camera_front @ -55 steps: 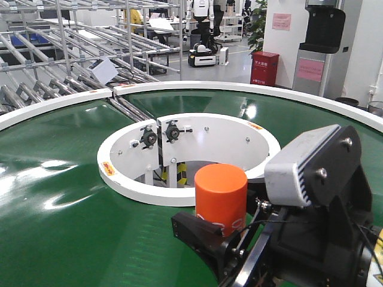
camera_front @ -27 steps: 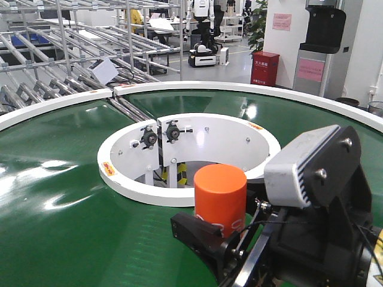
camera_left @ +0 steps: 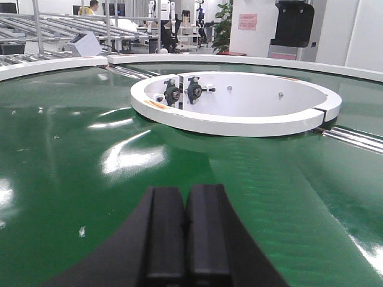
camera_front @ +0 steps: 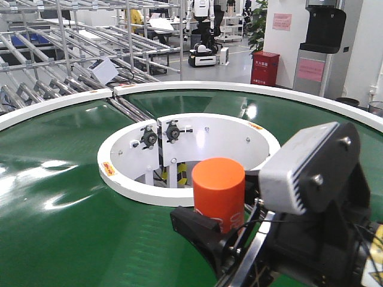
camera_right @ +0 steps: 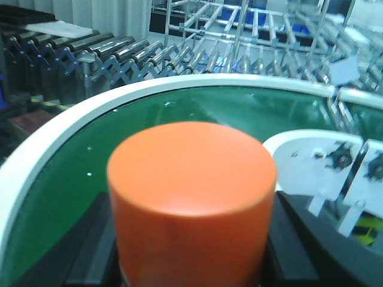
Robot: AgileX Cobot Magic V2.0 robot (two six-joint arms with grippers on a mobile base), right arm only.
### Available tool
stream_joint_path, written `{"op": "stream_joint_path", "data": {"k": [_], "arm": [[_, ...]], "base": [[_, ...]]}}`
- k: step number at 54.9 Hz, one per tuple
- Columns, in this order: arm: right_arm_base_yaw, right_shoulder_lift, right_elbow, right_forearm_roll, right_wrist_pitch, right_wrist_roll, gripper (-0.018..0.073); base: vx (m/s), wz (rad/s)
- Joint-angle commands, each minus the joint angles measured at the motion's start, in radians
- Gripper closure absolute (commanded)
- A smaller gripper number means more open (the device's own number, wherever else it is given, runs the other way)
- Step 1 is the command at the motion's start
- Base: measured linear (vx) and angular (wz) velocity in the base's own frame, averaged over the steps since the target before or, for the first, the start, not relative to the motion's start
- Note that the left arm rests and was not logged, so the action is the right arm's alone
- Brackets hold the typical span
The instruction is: Grab orange capacitor from left shelf to right conveyor
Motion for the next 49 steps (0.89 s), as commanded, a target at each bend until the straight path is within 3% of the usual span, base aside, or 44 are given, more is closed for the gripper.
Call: {"op": "stream_joint_path", "data": {"k": [1, 7, 21, 27, 33, 41, 49], "arm": [[-0.013, 0.011, -0.031, -0.034, -0.121, -0.038, 0.0566], [-0.078, 0.059, -0.031, -0.006, -0.115, -0.034, 0.0566], [-0.347, 0.122, -0.031, 0.068, -0.219, -0.044, 0.0566], [-0.397, 0.156, 0.023, 0.054, -0.258, -0.031, 0.0566], [-0.397, 0.215, 0.182, 0.068, -0.462, 0.049, 0.0566], [-0.397, 0.358, 0.404, 0.070, -0.928, 0.226, 0.0566], [-0.397, 0.508, 0.444, 0.007, -1.014, 0.257, 0.0566]], "base": [[0.00, 0.00], [0.00, 0.00], [0.00, 0.00], [0.00, 0.00], [0.00, 0.00], [0.00, 0.00], [0.00, 0.00]]}}
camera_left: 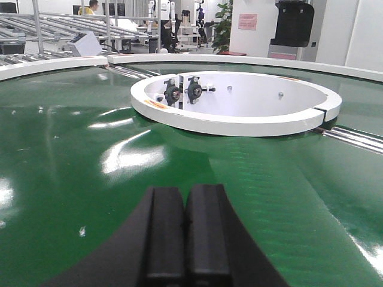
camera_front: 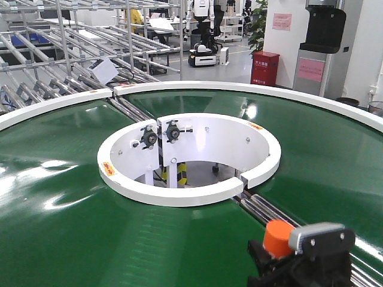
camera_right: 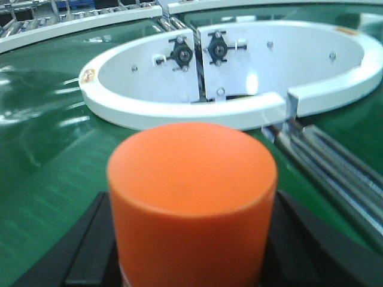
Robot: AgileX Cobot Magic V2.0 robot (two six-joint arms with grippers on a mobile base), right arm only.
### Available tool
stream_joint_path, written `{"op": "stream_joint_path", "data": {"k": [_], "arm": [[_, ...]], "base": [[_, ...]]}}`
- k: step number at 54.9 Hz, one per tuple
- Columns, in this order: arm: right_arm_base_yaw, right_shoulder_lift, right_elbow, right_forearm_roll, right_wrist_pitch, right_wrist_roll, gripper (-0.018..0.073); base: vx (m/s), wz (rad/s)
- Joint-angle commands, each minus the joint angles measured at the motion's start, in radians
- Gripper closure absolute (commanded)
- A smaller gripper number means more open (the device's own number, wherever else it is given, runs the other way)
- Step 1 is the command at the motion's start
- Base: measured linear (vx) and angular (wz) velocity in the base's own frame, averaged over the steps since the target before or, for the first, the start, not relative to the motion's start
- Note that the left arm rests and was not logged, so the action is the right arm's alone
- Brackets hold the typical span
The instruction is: Grab orange capacitor from left shelf to right conveyor
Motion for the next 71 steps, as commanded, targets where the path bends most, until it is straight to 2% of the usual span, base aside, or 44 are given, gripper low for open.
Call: {"op": "stream_joint_path", "data": {"k": [1, 8, 23, 31, 44, 51, 55, 60, 71], "arm": [[-0.007, 0.044, -0.017, -0.066, -0.151, 0.017, 0.0566], [-0.007, 0.131, -0.017, -0.122, -0.146, 0.021, 0.0564], [-0.007, 0.229, -0.017, -0.123, -0.146, 0.036, 0.0508], [-0.007, 0.255, -0.017, -0.123, -0.146, 0.037, 0.0401], [-0.007, 0.256, -0.017, -0.132, -0.145, 0.041, 0.0095], [-0.007, 0.239, -0.015, -0.158, -0.144, 0.058, -0.0037], [-0.007, 0.208, -0.015, -0.195, -0.134, 0.095, -0.0078], [-0.007, 0.148, -0.015, -0.240, -0.113, 0.093, -0.0093], [-0.007, -0.077, -0.015, -0.243, -0.026, 0.090, -0.0085]], "base": [[0.00, 0.00], [0.00, 0.00], [0.00, 0.00], [0.00, 0.00], [0.00, 0.00], [0.00, 0.00], [0.00, 0.00], [0.00, 0.00], [0.00, 0.00]]}}
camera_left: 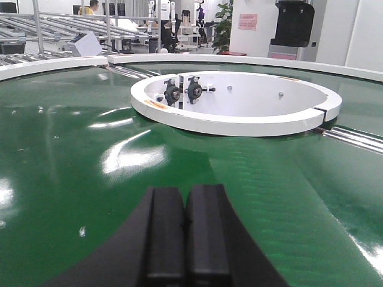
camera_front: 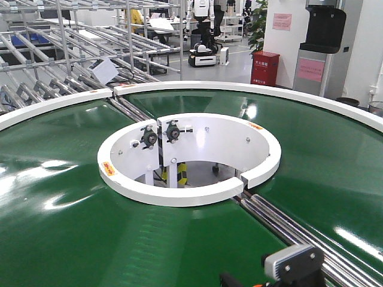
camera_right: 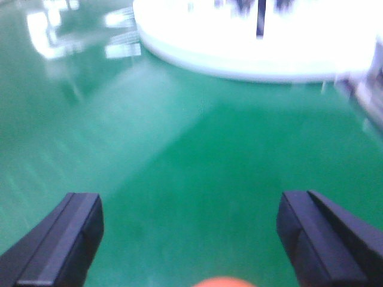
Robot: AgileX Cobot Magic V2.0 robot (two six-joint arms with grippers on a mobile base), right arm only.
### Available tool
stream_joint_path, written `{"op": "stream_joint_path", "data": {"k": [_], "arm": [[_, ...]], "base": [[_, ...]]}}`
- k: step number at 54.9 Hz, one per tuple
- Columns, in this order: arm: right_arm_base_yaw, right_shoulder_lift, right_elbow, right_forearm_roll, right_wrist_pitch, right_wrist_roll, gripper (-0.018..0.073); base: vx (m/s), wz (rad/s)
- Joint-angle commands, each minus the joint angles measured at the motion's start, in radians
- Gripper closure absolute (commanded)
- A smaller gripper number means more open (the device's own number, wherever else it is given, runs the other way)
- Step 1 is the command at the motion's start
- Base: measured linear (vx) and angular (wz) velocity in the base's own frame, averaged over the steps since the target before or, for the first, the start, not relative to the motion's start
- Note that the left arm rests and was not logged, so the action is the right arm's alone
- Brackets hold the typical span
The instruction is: Grab orange capacitor from left shelf to right conveyor
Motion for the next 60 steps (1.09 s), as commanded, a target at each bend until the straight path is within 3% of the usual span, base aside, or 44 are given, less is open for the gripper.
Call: {"op": "stream_joint_path", "data": {"k": [1, 6, 15, 27, 35, 45, 60], "arm": [[-0.007, -0.136, -0.018, -0.012, -0.018, -0.004, -0.0084], [-0.007, -0.288, -0.018, -0.014, 0.114, -0.004, -0.0074], [-0.007, -0.618, -0.021, -0.026, 0.475, -0.004, -0.0039], [-0.007, -0.967, -0.021, -0.030, 0.860, -0.008, 0.0113], [-0.007, -1.090, -0.021, -0.030, 0.951, -0.007, 0.0259], [-0.007, -1.152, -0.021, -0.030, 0.972, -0.007, 0.0410], [-0.007, -1.154, -0.021, -0.030, 0.972, -0.007, 0.0511]], "base": [[0.00, 0.00], [0.00, 0.00], [0.00, 0.00], [0.00, 0.00], [0.00, 0.00], [0.00, 0.00], [0.00, 0.00]]}}
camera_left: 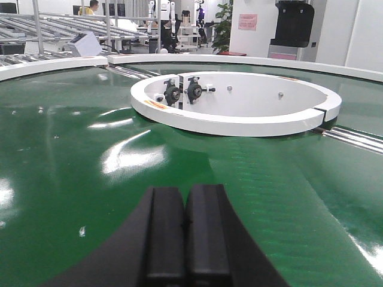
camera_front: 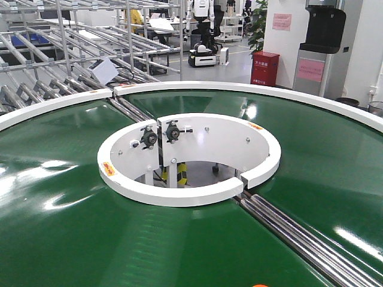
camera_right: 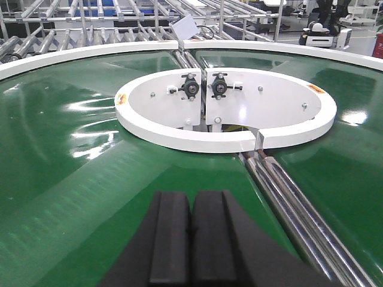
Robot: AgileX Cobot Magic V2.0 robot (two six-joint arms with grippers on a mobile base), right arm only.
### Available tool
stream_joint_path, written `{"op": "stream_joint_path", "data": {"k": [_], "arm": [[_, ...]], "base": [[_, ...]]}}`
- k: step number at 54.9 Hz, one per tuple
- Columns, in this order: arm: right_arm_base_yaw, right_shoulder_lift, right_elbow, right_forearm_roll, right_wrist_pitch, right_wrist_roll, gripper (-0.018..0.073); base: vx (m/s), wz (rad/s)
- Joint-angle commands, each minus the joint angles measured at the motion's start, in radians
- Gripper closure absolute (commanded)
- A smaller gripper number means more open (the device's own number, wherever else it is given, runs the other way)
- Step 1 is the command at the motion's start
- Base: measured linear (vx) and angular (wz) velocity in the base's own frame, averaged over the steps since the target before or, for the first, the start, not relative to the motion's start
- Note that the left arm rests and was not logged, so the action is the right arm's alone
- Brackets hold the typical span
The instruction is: Grab orange capacitor from left shelf to right conveyor
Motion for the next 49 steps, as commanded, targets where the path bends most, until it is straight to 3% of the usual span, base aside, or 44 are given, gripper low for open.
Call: {"op": "stream_joint_path", "data": {"k": [1, 10, 27, 34, 37, 49], "arm": [[-0.007, 0.003, -0.028, -0.011, -0.078, -0.007, 0.0514], [-0.031, -0.090, 0.022, -0.013, -0.100, -0.007, 0.0518], [-0.326, -0.449, 0.358, 0.020, -0.116, -0.007, 0.0518], [-0.344, -0.445, 0.517, 0.073, -0.166, -0.007, 0.0518], [-0.344, -0.446, 0.501, 0.098, -0.064, -0.007, 0.0518], [-0.344, -0.446, 0.510, 0.090, -0.040, -0.008, 0.0517]], "base": [[0.00, 0.00], [0.00, 0.00], [0.00, 0.00], [0.00, 0.00], [0.00, 0.00], [0.00, 0.00]]}}
